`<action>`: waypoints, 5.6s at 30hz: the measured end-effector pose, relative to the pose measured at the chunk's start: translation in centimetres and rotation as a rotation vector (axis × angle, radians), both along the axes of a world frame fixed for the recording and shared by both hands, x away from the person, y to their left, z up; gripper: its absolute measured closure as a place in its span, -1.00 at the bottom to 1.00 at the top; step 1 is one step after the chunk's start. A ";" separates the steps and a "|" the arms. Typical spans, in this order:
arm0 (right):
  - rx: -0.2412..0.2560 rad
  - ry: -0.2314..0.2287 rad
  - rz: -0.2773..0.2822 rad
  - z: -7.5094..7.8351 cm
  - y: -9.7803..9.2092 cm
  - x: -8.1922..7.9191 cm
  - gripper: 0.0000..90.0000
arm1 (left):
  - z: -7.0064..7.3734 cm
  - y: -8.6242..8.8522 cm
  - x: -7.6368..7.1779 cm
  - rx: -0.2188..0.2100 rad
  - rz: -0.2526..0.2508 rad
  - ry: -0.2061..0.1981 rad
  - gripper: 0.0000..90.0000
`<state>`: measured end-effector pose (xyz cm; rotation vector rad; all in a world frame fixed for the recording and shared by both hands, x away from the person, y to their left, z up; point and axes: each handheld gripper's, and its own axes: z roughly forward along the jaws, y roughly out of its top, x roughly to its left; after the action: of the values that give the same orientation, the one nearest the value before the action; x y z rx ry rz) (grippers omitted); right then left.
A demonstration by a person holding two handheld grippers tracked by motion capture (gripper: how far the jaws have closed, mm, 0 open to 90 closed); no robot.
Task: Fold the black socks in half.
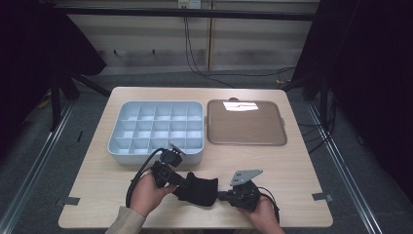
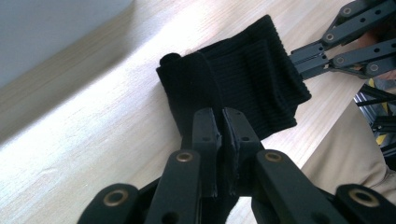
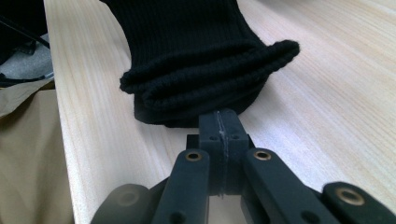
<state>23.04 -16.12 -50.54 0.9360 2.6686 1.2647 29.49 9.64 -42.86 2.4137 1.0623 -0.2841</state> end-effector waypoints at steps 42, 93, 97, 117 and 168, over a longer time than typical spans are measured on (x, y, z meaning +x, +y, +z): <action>-0.004 -0.002 0.003 0.0 0.4 0.0 1.00 | 0.1 -2.2 -0.1 -0.018 -0.049 0.021 0.90; 0.004 -0.019 0.012 -0.1 1.0 0.1 1.00 | -0.3 -4.3 -0.2 -0.015 -0.081 0.044 0.91; 0.004 -0.016 0.009 -0.1 1.1 0.0 1.00 | -0.3 -4.5 -0.2 -0.009 -0.090 0.043 0.91; 0.005 -0.026 0.010 -0.1 1.3 -0.1 1.00 | -0.7 -5.9 -0.3 -0.016 -0.083 0.056 0.91; 0.001 -0.032 0.015 -0.1 1.6 -0.3 0.99 | -1.6 -6.5 -0.5 -0.019 -0.090 0.059 0.91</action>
<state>22.78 -14.47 -50.67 0.8897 2.6562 1.2730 28.95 3.13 -44.43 2.4539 0.9727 -0.3959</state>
